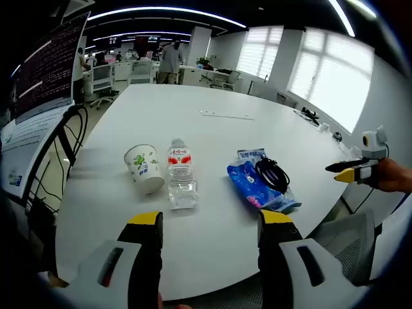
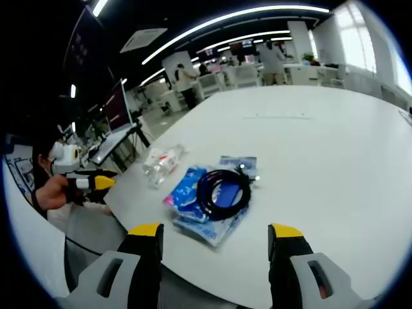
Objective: Arrange the tabletop items into an orderly group along one side of the table until the central work area is clear of visible clutter.
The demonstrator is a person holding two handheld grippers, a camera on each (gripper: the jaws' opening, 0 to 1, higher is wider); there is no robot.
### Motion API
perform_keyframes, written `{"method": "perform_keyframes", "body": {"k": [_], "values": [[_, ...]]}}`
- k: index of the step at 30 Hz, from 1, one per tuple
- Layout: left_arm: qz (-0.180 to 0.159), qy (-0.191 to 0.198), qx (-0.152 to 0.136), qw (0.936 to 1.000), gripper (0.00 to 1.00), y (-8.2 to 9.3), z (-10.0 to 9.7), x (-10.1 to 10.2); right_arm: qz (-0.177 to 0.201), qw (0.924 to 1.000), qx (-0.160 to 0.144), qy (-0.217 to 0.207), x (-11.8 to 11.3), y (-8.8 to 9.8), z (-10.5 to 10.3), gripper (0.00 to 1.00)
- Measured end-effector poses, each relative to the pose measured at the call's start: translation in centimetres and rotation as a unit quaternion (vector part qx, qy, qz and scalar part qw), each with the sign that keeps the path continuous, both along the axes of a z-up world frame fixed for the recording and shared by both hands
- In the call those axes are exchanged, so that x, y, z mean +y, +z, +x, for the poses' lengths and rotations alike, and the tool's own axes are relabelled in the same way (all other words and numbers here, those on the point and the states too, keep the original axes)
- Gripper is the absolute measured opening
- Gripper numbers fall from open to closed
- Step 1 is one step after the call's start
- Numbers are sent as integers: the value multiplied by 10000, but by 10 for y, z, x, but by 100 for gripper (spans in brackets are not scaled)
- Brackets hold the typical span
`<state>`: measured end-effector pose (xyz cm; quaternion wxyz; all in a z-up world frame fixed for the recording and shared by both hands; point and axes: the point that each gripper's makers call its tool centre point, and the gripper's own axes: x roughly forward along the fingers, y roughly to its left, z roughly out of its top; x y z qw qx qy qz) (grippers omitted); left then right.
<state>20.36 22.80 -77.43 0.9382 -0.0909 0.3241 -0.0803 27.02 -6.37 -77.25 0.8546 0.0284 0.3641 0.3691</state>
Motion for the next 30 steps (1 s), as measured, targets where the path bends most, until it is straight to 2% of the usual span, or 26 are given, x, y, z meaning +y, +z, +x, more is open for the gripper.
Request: {"method": "perform_keyframes", "body": {"k": [9, 30], "values": [[-61, 52, 11, 10000, 57, -1, -1, 0, 57, 9999, -31, -105, -6, 3, 4, 66], [-193, 258, 34, 9995, 53, -4, -3, 6, 106, 9998, 18, -185, -10, 4, -1, 65]]}}
